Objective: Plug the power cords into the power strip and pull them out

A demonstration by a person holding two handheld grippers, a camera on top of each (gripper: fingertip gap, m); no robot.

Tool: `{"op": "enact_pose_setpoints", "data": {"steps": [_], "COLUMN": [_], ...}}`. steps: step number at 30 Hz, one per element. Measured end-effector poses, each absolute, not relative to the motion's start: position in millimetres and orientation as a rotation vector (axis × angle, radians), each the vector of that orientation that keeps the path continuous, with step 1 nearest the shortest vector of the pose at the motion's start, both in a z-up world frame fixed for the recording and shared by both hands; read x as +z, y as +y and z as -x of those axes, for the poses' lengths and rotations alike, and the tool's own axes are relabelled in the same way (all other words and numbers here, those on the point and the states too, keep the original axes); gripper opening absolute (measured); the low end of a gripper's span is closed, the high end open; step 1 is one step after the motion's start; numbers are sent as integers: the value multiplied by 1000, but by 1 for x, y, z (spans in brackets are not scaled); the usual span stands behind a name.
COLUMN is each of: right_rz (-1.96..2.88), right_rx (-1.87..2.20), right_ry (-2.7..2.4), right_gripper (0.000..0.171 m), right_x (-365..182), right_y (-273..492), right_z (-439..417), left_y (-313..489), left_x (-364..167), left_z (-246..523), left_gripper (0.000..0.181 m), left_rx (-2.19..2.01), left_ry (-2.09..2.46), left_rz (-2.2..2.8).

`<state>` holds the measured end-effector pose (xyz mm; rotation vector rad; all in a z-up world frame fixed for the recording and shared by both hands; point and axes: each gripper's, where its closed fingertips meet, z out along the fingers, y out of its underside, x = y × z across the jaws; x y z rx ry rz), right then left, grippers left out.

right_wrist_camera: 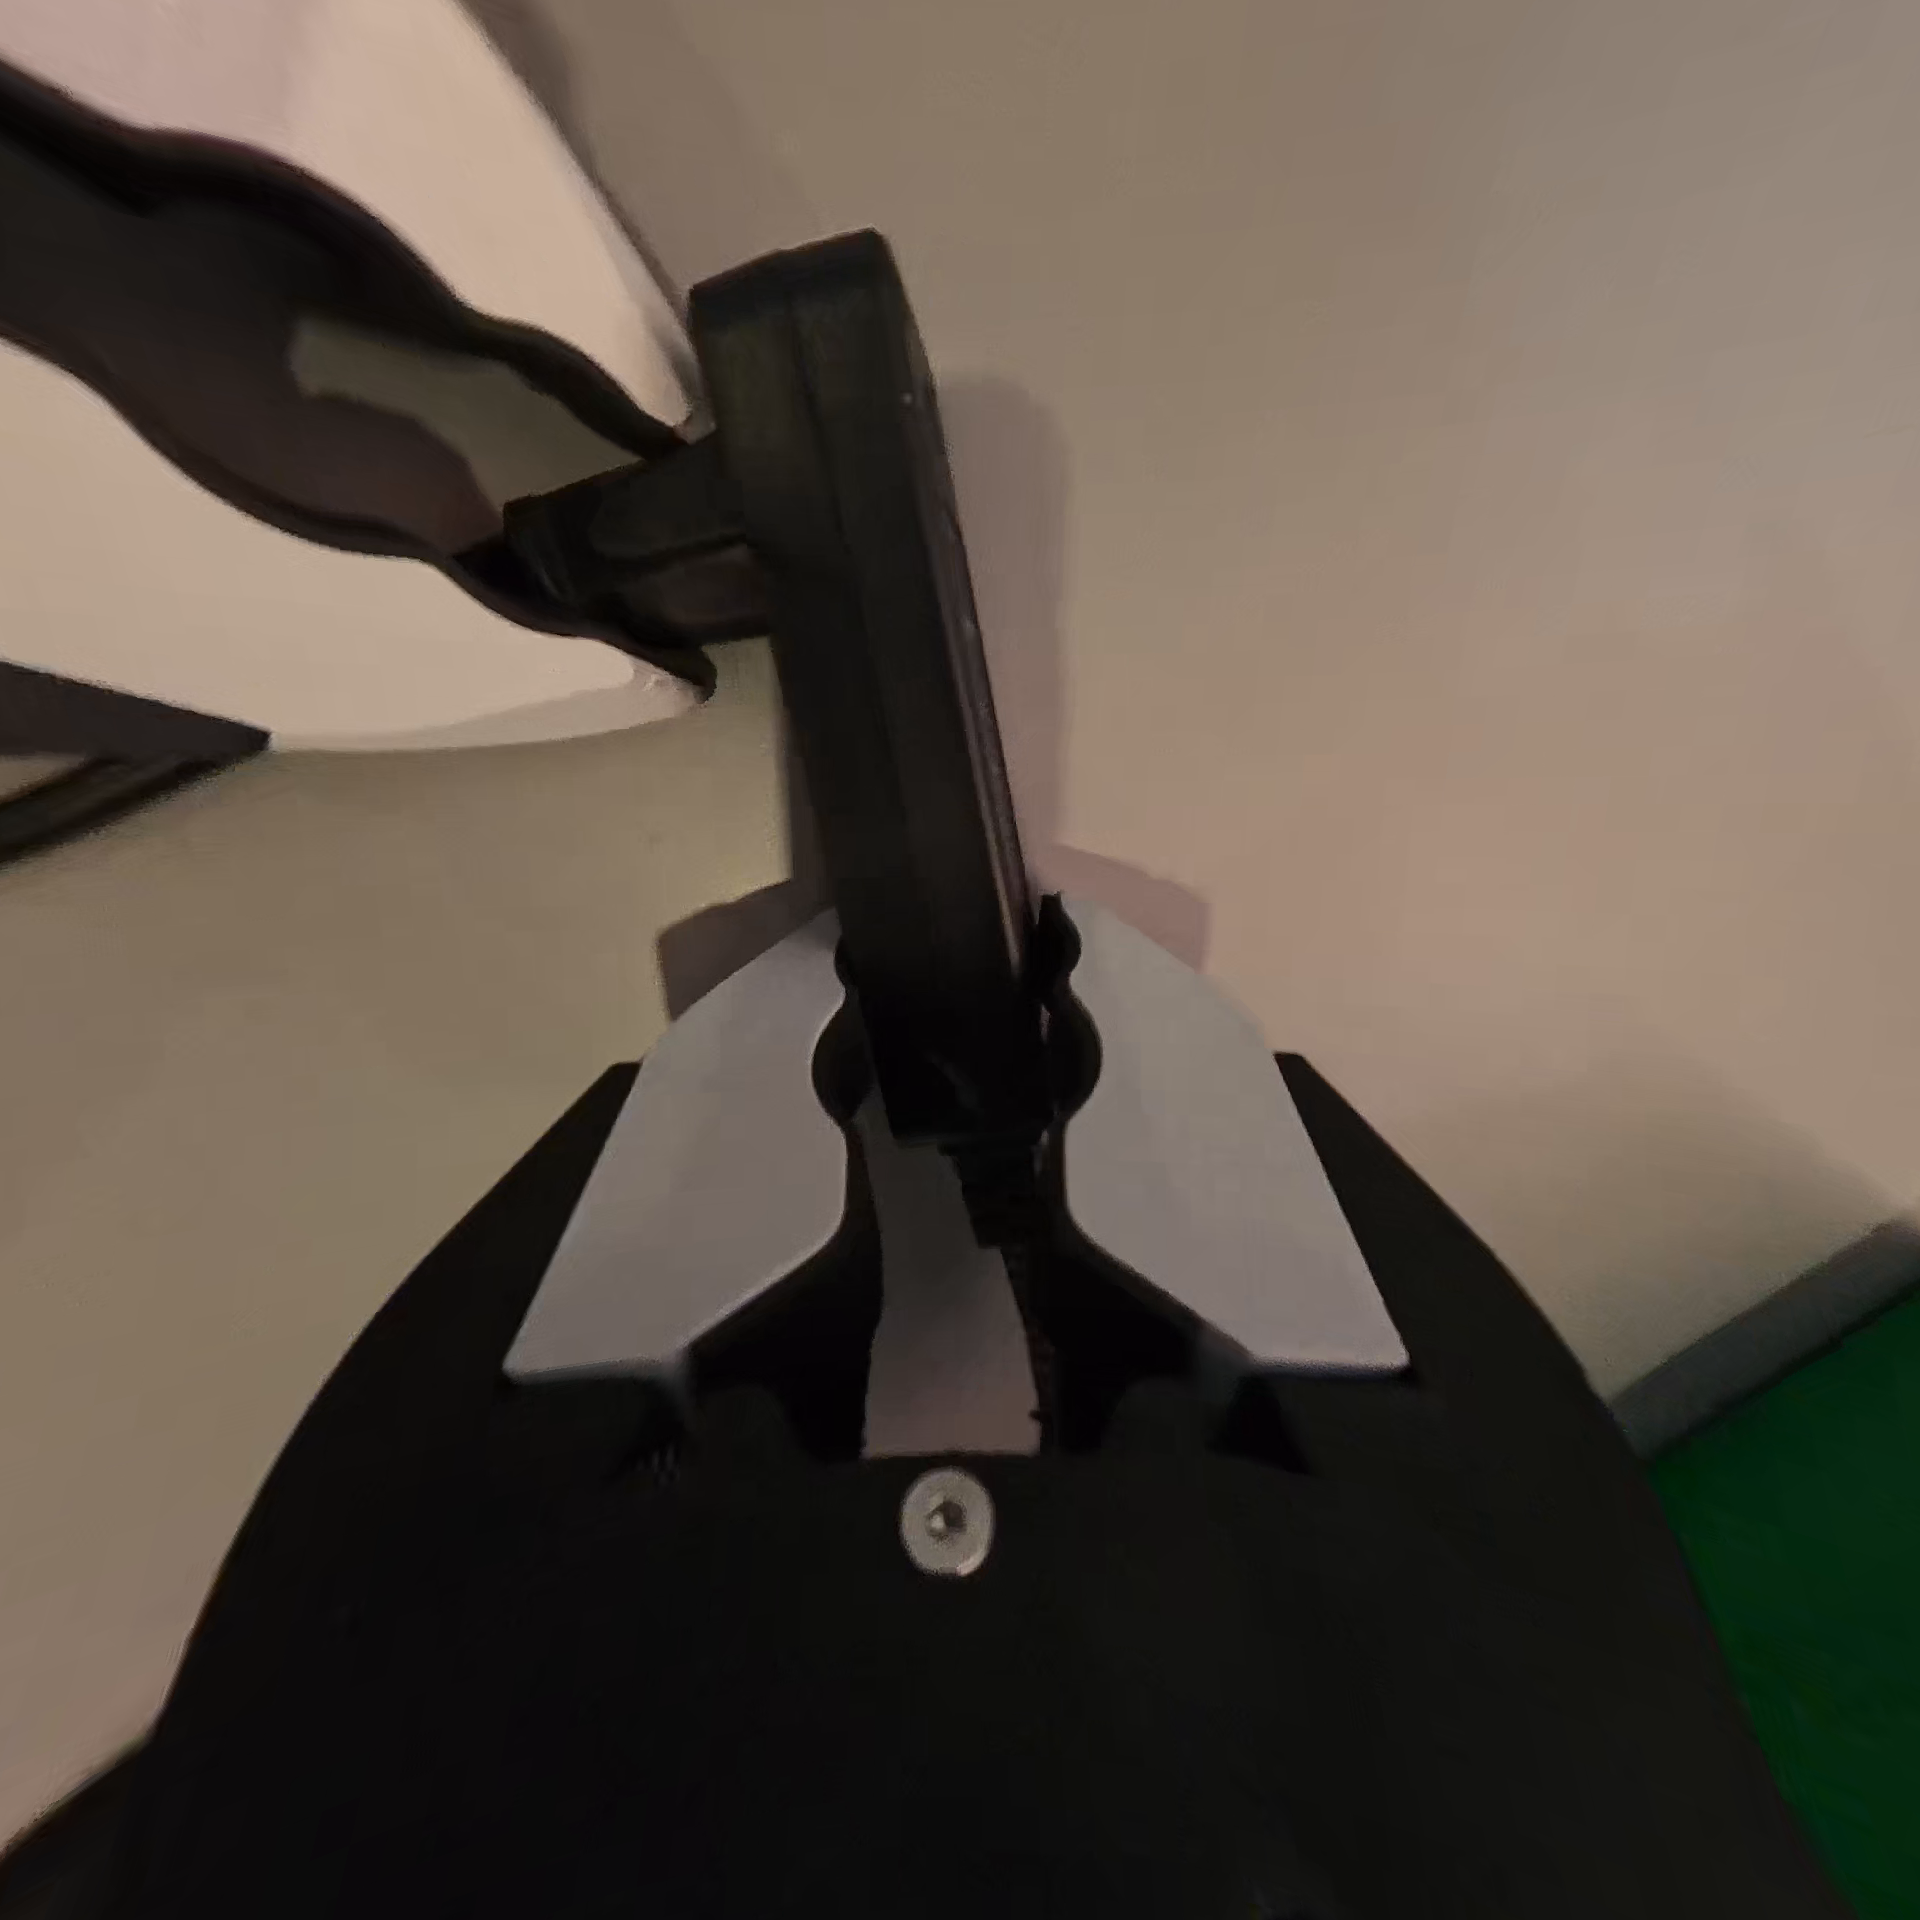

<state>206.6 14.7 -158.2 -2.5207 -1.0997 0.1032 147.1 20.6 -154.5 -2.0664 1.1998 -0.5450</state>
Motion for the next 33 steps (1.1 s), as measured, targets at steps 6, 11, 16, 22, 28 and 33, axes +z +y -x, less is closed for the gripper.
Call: {"op": "enact_pose_setpoints", "data": {"steps": [6,11,16,22,28,33], "right_rz": [2510,2529,2518,2493,2352,2456], "right_rx": [41,-51,-83,-64,-50,-60], "right_ry": [-770,-575,-815,-1232,-1466,-1098], "right_gripper": [32,32,29,28,28,28], "right_x": [-156,-155,-155,-157,-157,-157], "right_y": [9,0,-5,-1,3,5], "right_z": [-209,-209,-214,-223,-225,-222], "left_y": [21,19,14,6,3,14], "left_x": [-154,-153,-151,-155,-155,-153], "left_z": [-151,-153,-157,-158,-159,-159], "left_gripper": [23,23,23,24,25,23], "left_rx": [-549,-572,-527,-412,-488,-561], "left_ry": [1178,1171,1368,1589,1593,1323], "left_rz": [2067,2075,1914,1766,1760,1975]}}
